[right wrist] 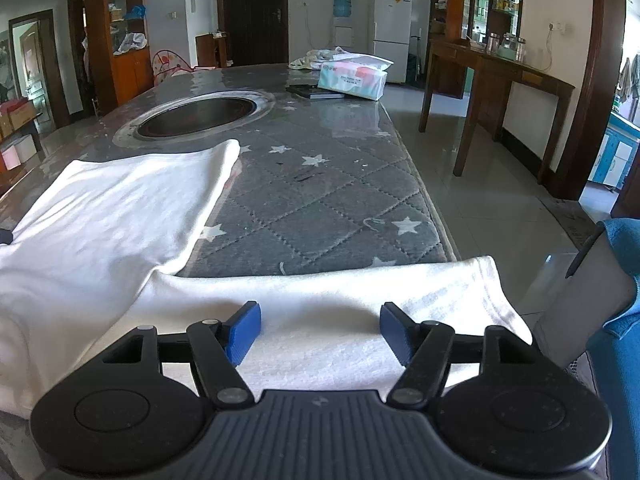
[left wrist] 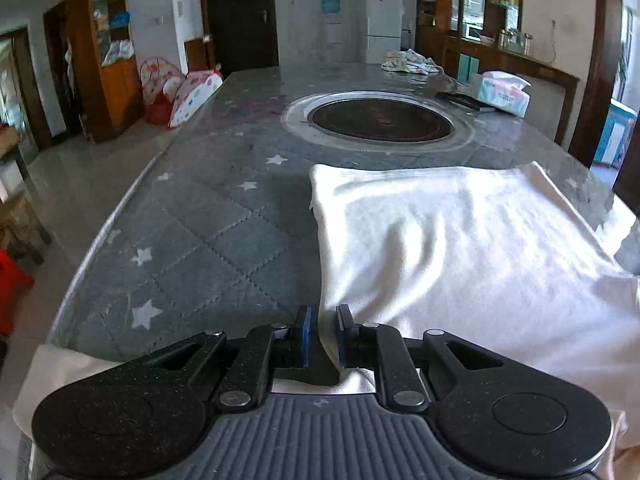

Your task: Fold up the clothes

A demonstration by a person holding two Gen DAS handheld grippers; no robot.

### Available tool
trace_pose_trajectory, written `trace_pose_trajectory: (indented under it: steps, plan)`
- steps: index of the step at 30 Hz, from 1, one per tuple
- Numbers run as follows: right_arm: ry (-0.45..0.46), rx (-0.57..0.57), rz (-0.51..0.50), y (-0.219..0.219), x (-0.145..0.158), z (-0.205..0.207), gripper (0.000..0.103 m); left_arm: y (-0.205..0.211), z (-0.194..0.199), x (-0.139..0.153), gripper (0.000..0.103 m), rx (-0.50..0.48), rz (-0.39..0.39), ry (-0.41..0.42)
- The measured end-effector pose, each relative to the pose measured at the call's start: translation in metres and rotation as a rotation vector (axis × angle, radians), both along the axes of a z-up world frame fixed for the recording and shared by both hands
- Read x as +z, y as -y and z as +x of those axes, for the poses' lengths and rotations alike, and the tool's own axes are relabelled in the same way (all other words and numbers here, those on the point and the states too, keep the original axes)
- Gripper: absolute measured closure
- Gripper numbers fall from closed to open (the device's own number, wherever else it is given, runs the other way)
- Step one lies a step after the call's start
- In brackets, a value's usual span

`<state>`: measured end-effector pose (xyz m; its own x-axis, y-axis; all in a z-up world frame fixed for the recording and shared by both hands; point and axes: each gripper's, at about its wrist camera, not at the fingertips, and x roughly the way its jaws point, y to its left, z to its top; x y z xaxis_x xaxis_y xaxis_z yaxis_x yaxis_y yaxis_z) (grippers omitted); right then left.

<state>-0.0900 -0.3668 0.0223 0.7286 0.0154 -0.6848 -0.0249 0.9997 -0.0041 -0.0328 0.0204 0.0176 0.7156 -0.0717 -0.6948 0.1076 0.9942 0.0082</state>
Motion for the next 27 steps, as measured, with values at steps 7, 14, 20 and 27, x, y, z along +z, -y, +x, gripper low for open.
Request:
trace_pose_trajectory:
  steps: [7,14,20,27]
  plan:
    - [0.002,0.011,-0.008,-0.003,0.0,0.004,0.036,0.016,0.004,0.019,0.087,-0.044,-0.054,0.033]
    - [0.003,0.022,-0.003,-0.007,0.001,0.004,0.036,0.028,0.034,0.001,0.09,-0.039,-0.021,0.002]
    - [-0.002,0.018,-0.002,-0.006,-0.001,0.006,0.035,0.019,0.036,-0.002,0.089,0.002,0.044,0.04]
    - [0.0,0.026,-0.005,-0.007,-0.001,0.003,0.035,0.023,0.028,0.003,0.085,-0.031,0.026,0.049]
